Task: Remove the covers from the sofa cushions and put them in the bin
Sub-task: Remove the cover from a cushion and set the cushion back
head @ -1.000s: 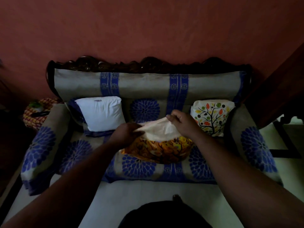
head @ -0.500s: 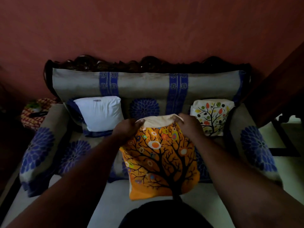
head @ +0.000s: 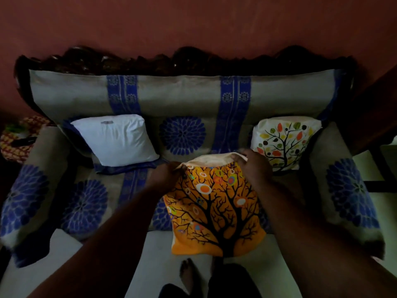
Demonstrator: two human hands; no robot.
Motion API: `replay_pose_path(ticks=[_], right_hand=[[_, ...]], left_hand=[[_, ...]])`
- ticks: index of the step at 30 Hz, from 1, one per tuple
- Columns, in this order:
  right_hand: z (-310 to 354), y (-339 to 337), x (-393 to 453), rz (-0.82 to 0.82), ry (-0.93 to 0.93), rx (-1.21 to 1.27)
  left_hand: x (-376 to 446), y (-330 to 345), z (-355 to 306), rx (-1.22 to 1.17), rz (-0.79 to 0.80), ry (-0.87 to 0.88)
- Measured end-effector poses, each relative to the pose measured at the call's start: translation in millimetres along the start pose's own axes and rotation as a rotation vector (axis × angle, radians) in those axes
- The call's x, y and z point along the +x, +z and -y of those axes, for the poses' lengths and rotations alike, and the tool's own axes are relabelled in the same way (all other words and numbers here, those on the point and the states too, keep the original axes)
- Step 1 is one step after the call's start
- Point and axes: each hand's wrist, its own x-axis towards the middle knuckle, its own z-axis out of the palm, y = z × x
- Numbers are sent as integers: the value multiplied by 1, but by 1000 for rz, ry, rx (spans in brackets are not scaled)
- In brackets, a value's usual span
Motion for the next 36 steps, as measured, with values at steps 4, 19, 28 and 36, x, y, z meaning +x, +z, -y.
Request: replay_pose_path(ticks=[4, 19, 28, 36], right_hand=[[-34, 83, 61, 77, 51, -75], [-109, 304, 130, -49, 35, 11], [-126, 425, 35, 145, -82, -318], [-138, 350, 68, 114, -163, -28]], left_hand=[[83, 55, 25, 97, -4, -48], [233, 251, 109, 340, -307, 111], [206, 358, 200, 547, 12, 10], [198, 325, 165, 469, -28, 48]])
